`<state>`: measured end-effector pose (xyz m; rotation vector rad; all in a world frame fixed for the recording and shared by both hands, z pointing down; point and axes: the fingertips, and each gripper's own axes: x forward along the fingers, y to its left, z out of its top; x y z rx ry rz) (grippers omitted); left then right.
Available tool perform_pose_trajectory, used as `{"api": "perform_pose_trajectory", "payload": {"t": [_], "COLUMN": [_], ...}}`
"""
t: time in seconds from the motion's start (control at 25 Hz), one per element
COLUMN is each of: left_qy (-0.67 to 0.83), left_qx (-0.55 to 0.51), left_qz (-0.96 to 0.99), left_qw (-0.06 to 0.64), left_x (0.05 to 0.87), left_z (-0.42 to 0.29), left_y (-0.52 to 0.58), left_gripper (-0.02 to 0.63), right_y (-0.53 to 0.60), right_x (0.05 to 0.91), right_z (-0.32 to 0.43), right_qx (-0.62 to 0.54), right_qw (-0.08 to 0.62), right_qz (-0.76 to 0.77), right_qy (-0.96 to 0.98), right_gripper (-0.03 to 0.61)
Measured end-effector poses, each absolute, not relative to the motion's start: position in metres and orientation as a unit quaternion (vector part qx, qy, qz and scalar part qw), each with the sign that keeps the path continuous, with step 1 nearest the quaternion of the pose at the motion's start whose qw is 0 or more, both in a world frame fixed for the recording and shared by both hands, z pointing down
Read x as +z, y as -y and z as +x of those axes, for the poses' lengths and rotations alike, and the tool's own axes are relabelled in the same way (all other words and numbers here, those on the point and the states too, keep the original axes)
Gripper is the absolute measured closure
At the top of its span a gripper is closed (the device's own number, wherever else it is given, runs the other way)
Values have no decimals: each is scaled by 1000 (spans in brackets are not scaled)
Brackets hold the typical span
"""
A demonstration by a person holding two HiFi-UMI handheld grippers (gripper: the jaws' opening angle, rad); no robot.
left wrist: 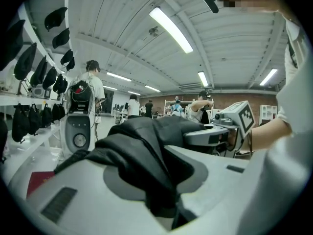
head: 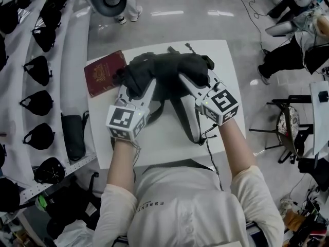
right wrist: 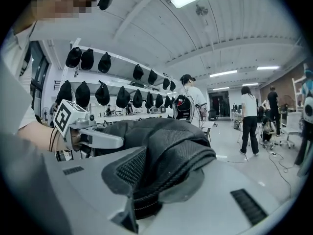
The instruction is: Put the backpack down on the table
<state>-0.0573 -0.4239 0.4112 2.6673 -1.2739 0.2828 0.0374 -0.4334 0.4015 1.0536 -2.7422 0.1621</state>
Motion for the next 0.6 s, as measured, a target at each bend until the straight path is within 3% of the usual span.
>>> {"api": "perform_pose_trajectory", "payload": {"t": [0.6], "left_qy": [445], "left_qx": [86], "left_qz": [880], "left_qw": [142], "left_x": [446], "left_z": [-52], "left_y": [348], "left_gripper": [500], "right_y": [362], "right_x": [435], "right_z": [48], "right_qx": [117], "right_qw": [90], "right_qz": [348], "right_qy": [926], "right_gripper": [465]}}
